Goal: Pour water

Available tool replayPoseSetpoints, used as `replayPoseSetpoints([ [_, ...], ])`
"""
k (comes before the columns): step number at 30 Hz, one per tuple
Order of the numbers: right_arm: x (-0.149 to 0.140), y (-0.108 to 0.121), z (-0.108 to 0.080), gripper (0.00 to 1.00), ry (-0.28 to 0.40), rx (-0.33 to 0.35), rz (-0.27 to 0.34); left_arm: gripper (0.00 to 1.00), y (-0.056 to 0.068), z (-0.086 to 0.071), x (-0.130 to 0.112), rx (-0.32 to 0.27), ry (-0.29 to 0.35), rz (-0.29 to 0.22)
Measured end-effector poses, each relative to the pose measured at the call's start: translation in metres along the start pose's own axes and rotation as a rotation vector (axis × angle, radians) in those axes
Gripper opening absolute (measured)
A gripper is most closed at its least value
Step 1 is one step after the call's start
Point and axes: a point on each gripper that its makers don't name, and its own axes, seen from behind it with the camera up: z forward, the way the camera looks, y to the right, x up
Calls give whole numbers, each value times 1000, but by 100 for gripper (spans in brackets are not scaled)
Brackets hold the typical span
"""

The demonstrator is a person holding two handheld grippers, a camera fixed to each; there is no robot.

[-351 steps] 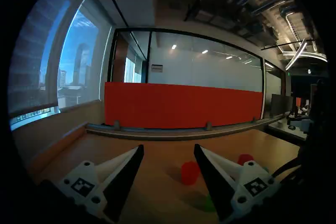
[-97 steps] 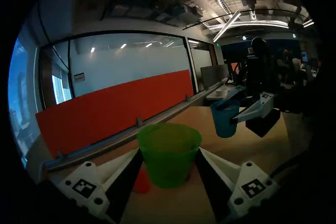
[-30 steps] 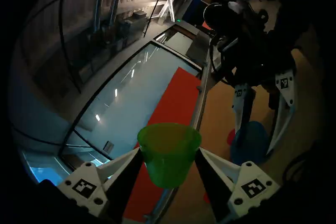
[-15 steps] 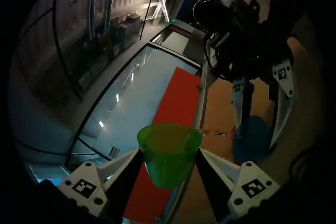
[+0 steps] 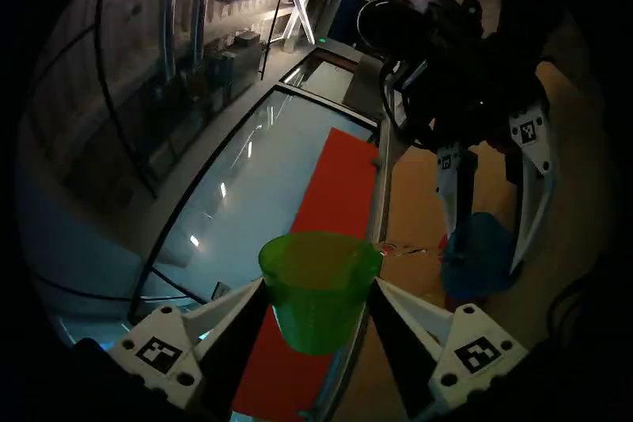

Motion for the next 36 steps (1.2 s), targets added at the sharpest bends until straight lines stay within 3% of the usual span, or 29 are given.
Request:
replayPoseSetpoints([
  [22, 1, 0, 3, 89, -4, 3, -9, 83, -1, 0, -4, 19, -8, 117],
  [36, 3, 0, 3, 89, -2, 1, -14, 82, -10, -1, 2, 39, -3, 171],
])
